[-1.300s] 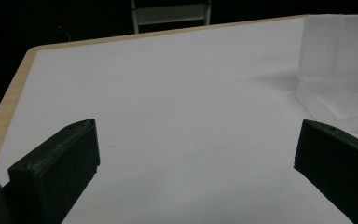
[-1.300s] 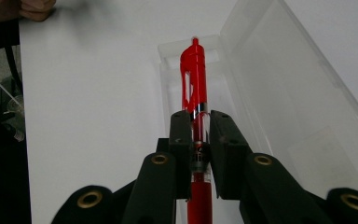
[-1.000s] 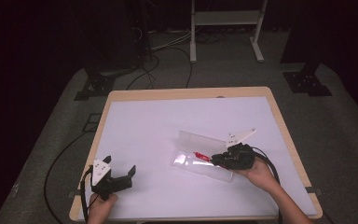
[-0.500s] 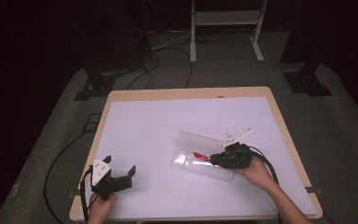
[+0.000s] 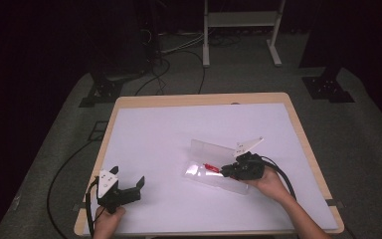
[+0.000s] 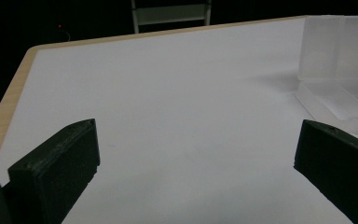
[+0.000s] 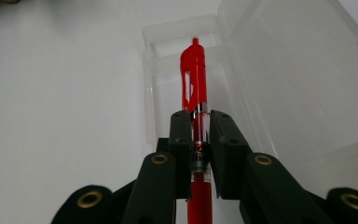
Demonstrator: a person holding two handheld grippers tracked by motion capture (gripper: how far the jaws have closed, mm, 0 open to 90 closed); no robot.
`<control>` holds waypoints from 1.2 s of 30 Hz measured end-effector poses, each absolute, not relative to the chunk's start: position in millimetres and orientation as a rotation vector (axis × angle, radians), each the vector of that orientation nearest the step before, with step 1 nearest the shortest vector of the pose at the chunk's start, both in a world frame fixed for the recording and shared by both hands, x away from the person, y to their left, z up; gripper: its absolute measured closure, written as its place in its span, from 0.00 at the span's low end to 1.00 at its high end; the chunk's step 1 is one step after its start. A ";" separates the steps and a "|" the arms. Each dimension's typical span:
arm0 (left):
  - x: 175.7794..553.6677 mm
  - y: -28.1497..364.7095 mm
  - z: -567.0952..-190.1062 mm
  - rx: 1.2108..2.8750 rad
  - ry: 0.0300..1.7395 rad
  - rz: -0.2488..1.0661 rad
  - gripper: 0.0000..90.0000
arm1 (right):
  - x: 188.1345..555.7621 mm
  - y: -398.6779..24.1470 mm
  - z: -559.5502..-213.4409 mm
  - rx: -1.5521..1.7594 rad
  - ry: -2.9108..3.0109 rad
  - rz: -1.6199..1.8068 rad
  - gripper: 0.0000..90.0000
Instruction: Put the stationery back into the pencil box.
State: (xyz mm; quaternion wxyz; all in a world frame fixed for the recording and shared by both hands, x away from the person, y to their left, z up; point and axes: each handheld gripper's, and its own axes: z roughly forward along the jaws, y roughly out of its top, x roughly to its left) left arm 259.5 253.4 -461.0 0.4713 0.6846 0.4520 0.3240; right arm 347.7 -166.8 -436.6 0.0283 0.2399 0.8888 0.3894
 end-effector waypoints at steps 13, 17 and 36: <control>259.0 253.4 -460.9 1.682 1.104 0.796 0.00 | 351.3 -160.9 -448.5 0.746 2.777 1.163 0.88; 259.0 253.6 -460.9 1.679 1.104 0.795 0.00 | 352.2 -159.8 -452.6 0.755 2.792 1.146 0.88; 259.0 253.4 -460.9 1.677 1.109 0.798 0.00 | 352.5 -158.7 -462.2 0.764 2.813 1.119 0.87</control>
